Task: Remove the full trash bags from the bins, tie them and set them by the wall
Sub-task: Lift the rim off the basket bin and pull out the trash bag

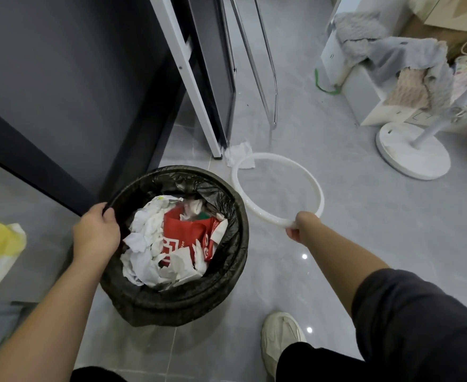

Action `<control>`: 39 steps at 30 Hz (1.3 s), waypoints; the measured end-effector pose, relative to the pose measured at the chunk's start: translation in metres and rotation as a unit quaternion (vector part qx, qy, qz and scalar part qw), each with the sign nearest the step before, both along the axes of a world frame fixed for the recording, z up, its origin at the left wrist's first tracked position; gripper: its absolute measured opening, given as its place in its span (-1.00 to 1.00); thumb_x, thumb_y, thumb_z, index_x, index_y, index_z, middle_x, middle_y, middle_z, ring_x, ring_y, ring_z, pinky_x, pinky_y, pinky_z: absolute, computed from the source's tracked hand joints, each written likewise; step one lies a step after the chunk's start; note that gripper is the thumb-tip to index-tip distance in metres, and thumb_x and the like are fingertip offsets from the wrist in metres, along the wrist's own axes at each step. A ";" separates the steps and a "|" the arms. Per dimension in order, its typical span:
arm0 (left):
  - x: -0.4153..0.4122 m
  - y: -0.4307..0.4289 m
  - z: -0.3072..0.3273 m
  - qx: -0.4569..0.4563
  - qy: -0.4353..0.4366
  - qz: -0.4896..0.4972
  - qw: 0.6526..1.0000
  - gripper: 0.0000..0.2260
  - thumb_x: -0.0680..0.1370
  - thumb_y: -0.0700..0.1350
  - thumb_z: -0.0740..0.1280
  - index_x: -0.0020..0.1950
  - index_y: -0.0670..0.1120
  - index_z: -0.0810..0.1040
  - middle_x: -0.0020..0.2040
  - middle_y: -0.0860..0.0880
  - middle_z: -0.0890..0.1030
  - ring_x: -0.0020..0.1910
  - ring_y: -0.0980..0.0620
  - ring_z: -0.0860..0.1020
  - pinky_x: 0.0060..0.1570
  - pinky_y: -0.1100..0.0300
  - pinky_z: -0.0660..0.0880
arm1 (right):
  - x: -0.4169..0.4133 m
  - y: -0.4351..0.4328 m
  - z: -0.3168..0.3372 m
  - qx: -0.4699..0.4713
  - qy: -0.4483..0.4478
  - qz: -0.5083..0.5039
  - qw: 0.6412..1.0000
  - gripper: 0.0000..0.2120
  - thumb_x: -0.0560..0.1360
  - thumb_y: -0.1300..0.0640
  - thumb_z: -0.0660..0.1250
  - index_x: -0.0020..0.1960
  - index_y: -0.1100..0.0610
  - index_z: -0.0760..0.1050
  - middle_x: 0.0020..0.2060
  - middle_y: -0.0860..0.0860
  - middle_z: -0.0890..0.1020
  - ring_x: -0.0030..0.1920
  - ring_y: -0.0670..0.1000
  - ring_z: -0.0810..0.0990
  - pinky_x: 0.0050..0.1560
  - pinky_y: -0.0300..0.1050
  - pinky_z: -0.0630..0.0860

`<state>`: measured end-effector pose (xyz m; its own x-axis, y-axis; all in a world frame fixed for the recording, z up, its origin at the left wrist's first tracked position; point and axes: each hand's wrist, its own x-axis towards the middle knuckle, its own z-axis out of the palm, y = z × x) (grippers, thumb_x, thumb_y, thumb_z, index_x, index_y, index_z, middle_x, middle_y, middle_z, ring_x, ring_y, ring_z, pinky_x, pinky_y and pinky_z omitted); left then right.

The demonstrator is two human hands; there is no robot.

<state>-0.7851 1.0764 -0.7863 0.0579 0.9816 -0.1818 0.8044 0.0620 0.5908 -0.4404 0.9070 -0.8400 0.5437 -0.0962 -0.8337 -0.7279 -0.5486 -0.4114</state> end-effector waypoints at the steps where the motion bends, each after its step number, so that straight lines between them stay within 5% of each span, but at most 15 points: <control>1: -0.001 -0.001 -0.001 -0.002 -0.005 0.003 1.000 -0.66 0.64 -0.13 0.07 0.37 -0.19 0.41 0.25 -0.30 0.50 0.23 -0.30 0.41 0.19 -0.06 0.36 | -0.003 -0.001 -0.007 -0.008 0.005 0.008 1.000 -0.77 0.59 0.22 0.14 0.21 0.27 0.37 -0.06 0.18 0.49 -0.14 0.14 0.56 -0.79 -0.06 0.36; 8: -0.012 -0.002 -0.012 -0.012 -0.044 0.017 0.999 -0.66 0.63 -0.07 0.09 0.36 -0.10 0.43 0.26 -0.23 0.51 0.23 -0.26 0.44 0.23 -0.09 0.37 | -0.024 -0.007 -0.036 -0.062 0.059 0.053 0.995 -0.88 0.57 0.26 0.18 -0.03 0.35 0.36 -0.35 0.21 0.44 -0.43 0.19 0.50 -0.76 -0.04 0.37; 11: -0.016 -0.003 -0.014 -0.053 -0.119 0.053 0.990 -0.67 0.61 -0.01 0.12 0.34 0.01 0.46 0.26 -0.10 0.53 0.21 -0.16 0.49 0.23 -0.07 0.42 | -0.036 -0.010 -0.029 -0.044 0.077 0.090 0.992 -0.82 0.58 0.29 0.16 -0.14 0.40 0.36 -0.27 0.21 0.47 -0.22 0.20 0.58 -0.81 -0.05 0.30; 13: -0.017 -0.005 -0.009 -0.134 -0.217 0.155 0.955 -0.70 0.57 0.05 0.16 0.19 0.01 0.55 0.14 -0.06 0.58 0.06 -0.11 0.55 0.11 0.00 0.48 | -0.044 -0.008 -0.025 -0.016 0.036 0.167 0.985 -0.77 0.59 0.25 0.09 0.14 0.36 0.38 0.07 0.23 0.50 0.10 0.21 0.54 -0.62 0.00 0.51; 15: -0.021 -0.008 -0.004 -0.239 -0.302 0.246 0.890 -0.77 0.55 0.04 0.17 -0.09 -0.04 0.55 -0.04 -0.10 0.57 -0.15 -0.07 0.55 -0.13 0.07 0.49 | -0.056 -0.003 -0.016 -0.005 0.015 0.260 0.966 -0.62 0.61 0.17 0.03 0.40 0.23 0.25 0.34 0.21 0.37 0.24 0.22 0.47 -0.16 0.07 0.65; 18: -0.031 -0.018 -0.005 -0.383 -0.336 0.256 0.821 -0.67 0.57 0.08 0.16 -0.07 -0.12 0.59 -0.07 -0.18 0.66 -0.11 -0.14 0.59 -0.21 0.02 0.48 | -0.070 0.009 -0.008 0.083 0.056 0.321 0.942 -0.54 0.59 -0.06 0.11 0.39 0.16 0.31 0.33 0.18 0.42 0.13 0.19 0.54 -0.03 0.11 0.60; 21: -0.038 -0.029 -0.006 -0.479 -0.321 0.230 0.784 -0.60 0.57 0.08 0.15 -0.02 -0.20 0.62 -0.10 -0.21 0.70 -0.02 -0.18 0.59 -0.11 -0.06 0.48 | -0.084 0.020 0.008 0.156 0.084 0.351 0.919 -0.59 0.56 -0.18 0.15 0.10 0.14 0.53 0.10 0.13 0.58 -0.01 0.12 0.59 -0.06 0.02 0.59; 25: -0.043 -0.035 -0.007 -0.512 -0.297 0.210 0.778 -0.63 0.58 0.00 0.12 0.01 -0.21 0.61 -0.03 -0.23 0.68 -0.10 -0.19 0.65 -0.13 -0.07 0.58 | -0.092 0.020 0.020 0.165 0.087 0.360 0.914 -0.57 0.55 -0.23 0.13 -0.03 0.11 0.54 -0.09 0.08 0.59 -0.11 0.07 0.56 -0.07 -0.06 0.54; 27: -0.045 -0.037 -0.008 -0.522 -0.286 0.195 0.779 -0.62 0.59 -0.03 0.09 -0.06 -0.22 0.63 -0.10 -0.23 0.69 -0.26 -0.21 0.68 -0.29 -0.11 0.62 | -0.094 0.017 0.023 0.155 0.096 0.356 0.917 -0.61 0.55 -0.19 0.14 -0.09 0.10 0.52 -0.14 0.06 0.57 -0.17 0.04 0.56 -0.16 -0.11 0.53; 32: -0.047 -0.049 -0.001 -0.523 -0.274 0.157 0.792 -0.55 0.56 -0.11 0.11 -0.32 -0.26 0.69 -0.25 -0.20 0.70 -0.37 -0.14 0.67 -0.43 0.02 0.61 | -0.099 0.011 0.032 0.169 0.153 0.326 0.918 -0.51 0.54 -0.17 0.18 0.17 0.21 0.55 0.09 0.15 0.65 0.10 0.16 0.64 0.05 0.04 0.61; 34: -0.049 -0.053 0.001 -0.494 -0.258 0.196 0.807 -0.66 0.47 -0.24 0.13 -0.44 -0.20 0.58 -0.55 -0.11 0.55 -0.68 0.00 0.48 -0.63 0.31 0.45 | -0.103 0.006 0.039 0.161 0.145 0.328 0.920 -0.58 0.57 -0.08 0.16 0.11 0.24 0.56 0.00 0.15 0.68 -0.02 0.14 0.66 -0.03 0.01 0.62; 36: -0.056 -0.054 0.001 -0.466 -0.260 0.231 0.814 -0.69 0.53 -0.27 0.04 -0.38 -0.12 0.40 -0.67 -0.01 0.36 -0.78 0.12 0.23 -0.68 0.48 0.24 | -0.107 0.000 0.045 0.145 0.127 0.325 0.926 -0.68 0.59 0.00 0.16 0.01 0.22 0.56 -0.12 0.14 0.67 -0.16 0.11 0.65 -0.17 -0.07 0.62; 39: -0.069 -0.056 -0.002 -0.437 -0.260 0.253 0.823 -0.71 0.59 -0.21 0.07 -0.29 -0.12 0.45 -0.63 -0.03 0.47 -0.75 0.09 0.36 -0.65 0.38 0.39 | -0.112 -0.009 0.052 0.100 0.095 0.324 0.936 -0.78 0.59 0.07 0.16 -0.08 0.18 0.49 -0.21 0.10 0.57 -0.28 0.06 0.57 -0.28 -0.14 0.53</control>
<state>-0.8544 1.0204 -0.7885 -0.0242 0.4109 -0.9114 0.1967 0.8958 0.3986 -0.5525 0.8985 -0.7884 0.2732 0.3704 -0.8878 -0.3389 -0.8267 -0.4492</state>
